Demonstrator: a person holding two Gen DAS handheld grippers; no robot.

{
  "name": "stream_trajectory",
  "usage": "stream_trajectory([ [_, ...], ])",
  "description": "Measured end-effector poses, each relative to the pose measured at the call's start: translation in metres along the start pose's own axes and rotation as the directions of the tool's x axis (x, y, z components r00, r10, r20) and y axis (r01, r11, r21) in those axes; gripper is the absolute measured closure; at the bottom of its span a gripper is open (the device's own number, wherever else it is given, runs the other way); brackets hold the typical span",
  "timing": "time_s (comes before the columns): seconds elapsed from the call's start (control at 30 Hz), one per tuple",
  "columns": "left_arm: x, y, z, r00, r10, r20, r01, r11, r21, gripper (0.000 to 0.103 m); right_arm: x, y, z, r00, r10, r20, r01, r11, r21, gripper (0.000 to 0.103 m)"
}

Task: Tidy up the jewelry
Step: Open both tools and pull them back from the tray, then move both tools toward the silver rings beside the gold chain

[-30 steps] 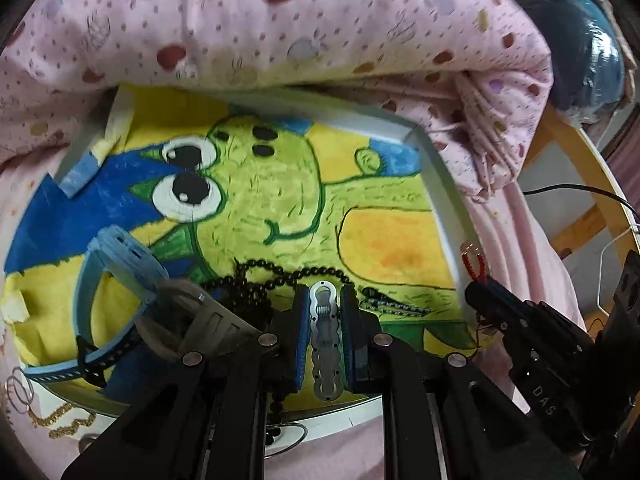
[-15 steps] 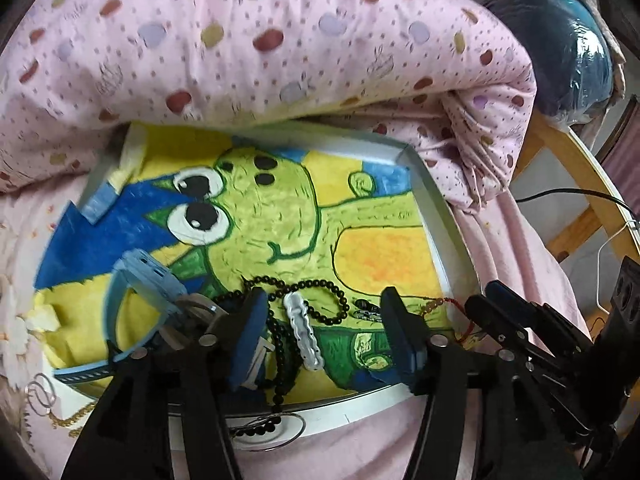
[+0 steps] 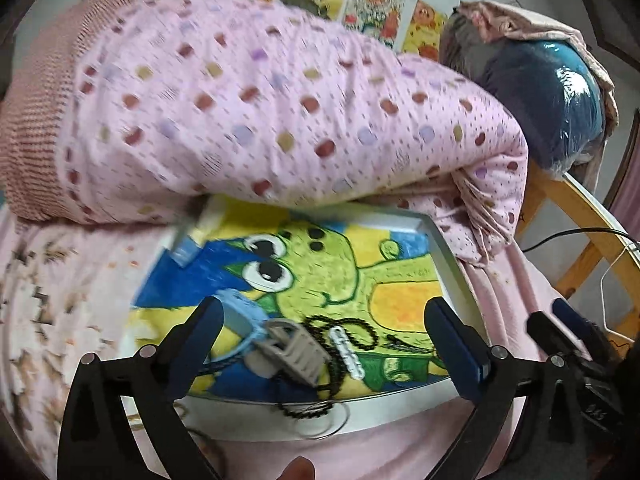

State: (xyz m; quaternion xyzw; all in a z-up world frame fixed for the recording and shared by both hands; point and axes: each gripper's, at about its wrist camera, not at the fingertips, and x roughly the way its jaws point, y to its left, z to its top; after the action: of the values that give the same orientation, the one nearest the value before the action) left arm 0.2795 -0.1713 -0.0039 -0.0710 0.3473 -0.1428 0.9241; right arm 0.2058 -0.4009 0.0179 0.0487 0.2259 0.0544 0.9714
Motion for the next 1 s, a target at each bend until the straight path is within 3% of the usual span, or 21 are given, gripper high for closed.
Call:
stream_trajectory([
  [0.37, -0.066, 0.019, -0.021, 0.99, 0.08, 0.113, -0.08, 0.997, 0.002, 0.003, -0.055, 0.036, -0.009, 0.998, 0.028, 0.06, -0.027, 0.999, -0.027, 0.0],
  [0.73, -0.116, 0.052, -0.066, 0.982, 0.165, 0.093, -0.164, 0.986, -0.013, 0.003, -0.094, 0.066, -0.03, 0.996, 0.027, 0.081, -0.024, 0.999, -0.041, 0.0],
  [1.0, -0.149, 0.067, -0.083, 0.972, 0.204, 0.12, -0.203, 0.979, -0.024, 0.003, -0.106, 0.088, -0.04, 0.997, 0.035, 0.064, -0.031, 0.998, -0.056, 0.0],
])
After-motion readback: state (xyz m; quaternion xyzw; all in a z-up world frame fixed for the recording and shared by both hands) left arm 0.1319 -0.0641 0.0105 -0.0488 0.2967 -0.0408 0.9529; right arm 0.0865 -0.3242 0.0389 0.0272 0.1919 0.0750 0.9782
